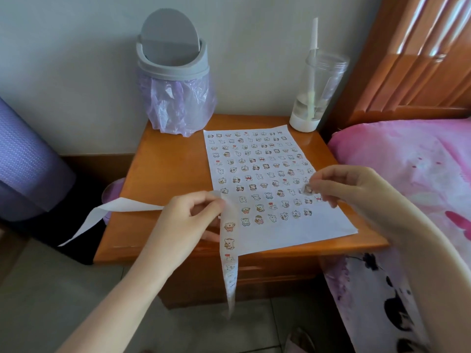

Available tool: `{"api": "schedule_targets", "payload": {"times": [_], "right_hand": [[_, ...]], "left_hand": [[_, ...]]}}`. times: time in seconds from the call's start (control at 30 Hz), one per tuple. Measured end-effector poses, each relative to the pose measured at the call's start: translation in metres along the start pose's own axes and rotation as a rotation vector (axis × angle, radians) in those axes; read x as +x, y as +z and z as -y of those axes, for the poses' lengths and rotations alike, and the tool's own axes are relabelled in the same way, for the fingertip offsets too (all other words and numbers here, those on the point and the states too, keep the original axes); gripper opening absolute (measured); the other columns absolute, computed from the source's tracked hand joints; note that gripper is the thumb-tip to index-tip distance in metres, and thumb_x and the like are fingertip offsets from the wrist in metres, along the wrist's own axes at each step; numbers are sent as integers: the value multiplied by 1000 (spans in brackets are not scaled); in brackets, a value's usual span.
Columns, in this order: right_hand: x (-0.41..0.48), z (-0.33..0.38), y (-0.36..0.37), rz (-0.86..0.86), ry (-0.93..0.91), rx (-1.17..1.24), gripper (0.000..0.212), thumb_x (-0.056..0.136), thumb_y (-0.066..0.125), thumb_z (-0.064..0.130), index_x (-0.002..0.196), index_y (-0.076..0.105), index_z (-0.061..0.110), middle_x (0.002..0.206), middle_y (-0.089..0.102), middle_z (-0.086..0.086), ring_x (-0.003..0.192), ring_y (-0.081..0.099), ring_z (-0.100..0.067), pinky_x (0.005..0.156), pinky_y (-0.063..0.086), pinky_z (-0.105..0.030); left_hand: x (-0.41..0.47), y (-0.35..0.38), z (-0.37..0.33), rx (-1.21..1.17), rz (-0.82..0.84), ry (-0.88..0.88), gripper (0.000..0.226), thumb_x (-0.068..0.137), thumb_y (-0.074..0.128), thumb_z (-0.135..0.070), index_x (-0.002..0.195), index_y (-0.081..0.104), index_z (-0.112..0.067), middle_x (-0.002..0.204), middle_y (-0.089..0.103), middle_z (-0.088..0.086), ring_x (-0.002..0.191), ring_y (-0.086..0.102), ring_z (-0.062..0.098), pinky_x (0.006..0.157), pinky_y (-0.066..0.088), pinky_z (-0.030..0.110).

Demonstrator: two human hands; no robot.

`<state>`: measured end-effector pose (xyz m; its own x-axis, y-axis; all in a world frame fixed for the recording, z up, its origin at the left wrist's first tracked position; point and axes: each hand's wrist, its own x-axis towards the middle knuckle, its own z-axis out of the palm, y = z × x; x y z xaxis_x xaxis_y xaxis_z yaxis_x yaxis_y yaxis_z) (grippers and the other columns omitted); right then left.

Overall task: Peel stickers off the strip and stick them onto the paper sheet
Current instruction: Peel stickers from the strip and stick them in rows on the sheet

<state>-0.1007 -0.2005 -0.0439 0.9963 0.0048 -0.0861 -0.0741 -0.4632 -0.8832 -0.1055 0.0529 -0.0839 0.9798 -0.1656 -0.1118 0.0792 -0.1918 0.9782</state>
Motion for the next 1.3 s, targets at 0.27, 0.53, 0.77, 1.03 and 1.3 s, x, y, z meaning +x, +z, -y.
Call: {"api": "schedule_targets", "payload": {"times": [0.27,0.53,0.77,1.03,1.3], "right_hand": [[9,-30,-16,112,142,-131,9,87,63,19,90,70,15,66,66,15,62,53,-6,61,48,-18],[11,-37,-20,114,157,-179,7,87,63,18,90,69,16,73,66,11,60,55,-1,57,47,-15],[11,-40,-17,96,138,-197,6,85,65,20,89,68,19,84,69,5,65,58,-2,57,47,-12],[10,-39,-15,76,123,-215,8,86,65,18,92,68,15,83,67,5,67,57,-5,57,47,-13],[11,-42,-12,38,98,-216,4,85,66,16,86,69,15,75,68,4,53,55,5,53,45,-11]], "left_hand": [[2,4,6,137,-7,32,14,91,55,-19,84,67,-23,87,64,-22,68,68,-3,47,51,12],[5,3,10,152,-19,20,16,91,57,-20,80,67,-26,84,64,-24,66,68,-1,48,52,14],[5,3,10,157,-14,17,15,91,56,-20,81,67,-24,86,63,-25,68,68,-3,47,52,14],[6,3,11,168,-12,7,14,91,56,-21,82,66,-23,92,63,-23,70,68,-4,51,56,18],[7,2,13,193,-11,11,13,91,57,-22,82,66,-24,91,62,-24,70,67,-4,51,56,17]]}}
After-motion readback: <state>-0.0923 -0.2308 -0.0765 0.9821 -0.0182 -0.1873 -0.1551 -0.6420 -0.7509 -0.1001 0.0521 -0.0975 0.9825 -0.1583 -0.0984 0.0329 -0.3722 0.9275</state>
